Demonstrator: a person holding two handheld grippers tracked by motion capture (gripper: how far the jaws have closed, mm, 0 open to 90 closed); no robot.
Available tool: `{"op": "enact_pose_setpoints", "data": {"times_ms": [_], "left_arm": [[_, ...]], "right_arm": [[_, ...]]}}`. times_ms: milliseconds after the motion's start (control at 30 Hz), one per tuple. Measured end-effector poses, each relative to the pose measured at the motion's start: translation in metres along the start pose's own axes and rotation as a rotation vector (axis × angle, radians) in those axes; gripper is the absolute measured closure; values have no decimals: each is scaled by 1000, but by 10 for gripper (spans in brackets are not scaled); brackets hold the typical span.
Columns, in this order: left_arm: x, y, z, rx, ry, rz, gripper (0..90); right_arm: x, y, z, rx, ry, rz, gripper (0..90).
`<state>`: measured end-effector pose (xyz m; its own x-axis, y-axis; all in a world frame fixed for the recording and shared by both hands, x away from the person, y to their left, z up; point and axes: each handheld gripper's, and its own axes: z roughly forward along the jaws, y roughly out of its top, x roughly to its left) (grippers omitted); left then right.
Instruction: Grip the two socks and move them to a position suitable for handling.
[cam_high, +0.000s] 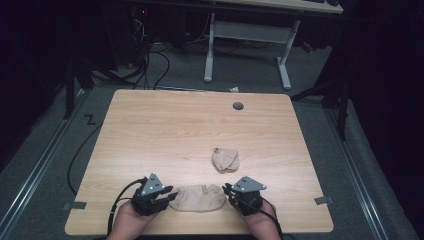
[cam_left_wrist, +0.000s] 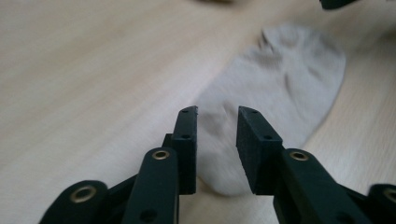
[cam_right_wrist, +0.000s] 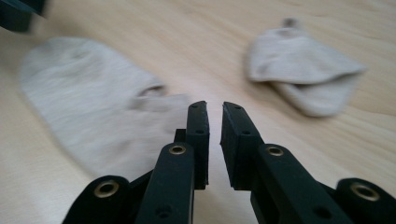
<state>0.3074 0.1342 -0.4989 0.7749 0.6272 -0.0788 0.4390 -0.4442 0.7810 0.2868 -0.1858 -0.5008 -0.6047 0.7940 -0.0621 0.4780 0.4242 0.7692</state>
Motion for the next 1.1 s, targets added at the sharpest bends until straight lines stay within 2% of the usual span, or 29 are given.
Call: {"op": "enact_pose_setpoints", "data": {"times_ms": [67,133,167,300,400,533,633,700,733,767,800,833,900,933,1100], "left_arm": [[10,1,-9,-46,43,-18,661],[19,-1,-13,-51,81,-34,652],[26,-2,-15,-59,101,-46,651],[43,-4,-18,-69,159,-75,653],[51,-9,-17,-62,163,-123,654],[51,-7,-15,-64,165,-101,651],[49,-6,-14,-62,157,-93,646],[48,-7,-14,-61,154,-94,645],[48,-7,-15,-69,149,-100,645],[49,-6,-16,-71,148,-101,645],[49,-6,-16,-71,148,-101,645],[50,-5,-17,-77,148,-103,645],[49,-5,-17,-77,152,-97,645],[48,-5,-18,-78,154,-93,645],[49,-8,-21,-71,143,-98,642]], "right_arm": [[-12,-1,-2,-7,-35,27,806],[-27,-1,-2,-16,-69,77,817],[-31,0,-2,-20,-79,86,832],[-43,14,4,-26,-104,74,899],[-52,26,21,26,-127,63,899],[-72,28,47,113,-170,91,899],[-76,25,58,159,-175,91,898],[-75,25,60,166,-168,99,898],[-72,26,62,186,-168,91,898],[-65,29,66,203,-159,59,898],[-65,29,66,203,-159,59,898],[-55,31,68,200,-143,35,898],[-50,32,69,199,-132,25,897],[-40,34,71,194,-113,7,896],[-12,48,88,172,-60,-25,885]]}}
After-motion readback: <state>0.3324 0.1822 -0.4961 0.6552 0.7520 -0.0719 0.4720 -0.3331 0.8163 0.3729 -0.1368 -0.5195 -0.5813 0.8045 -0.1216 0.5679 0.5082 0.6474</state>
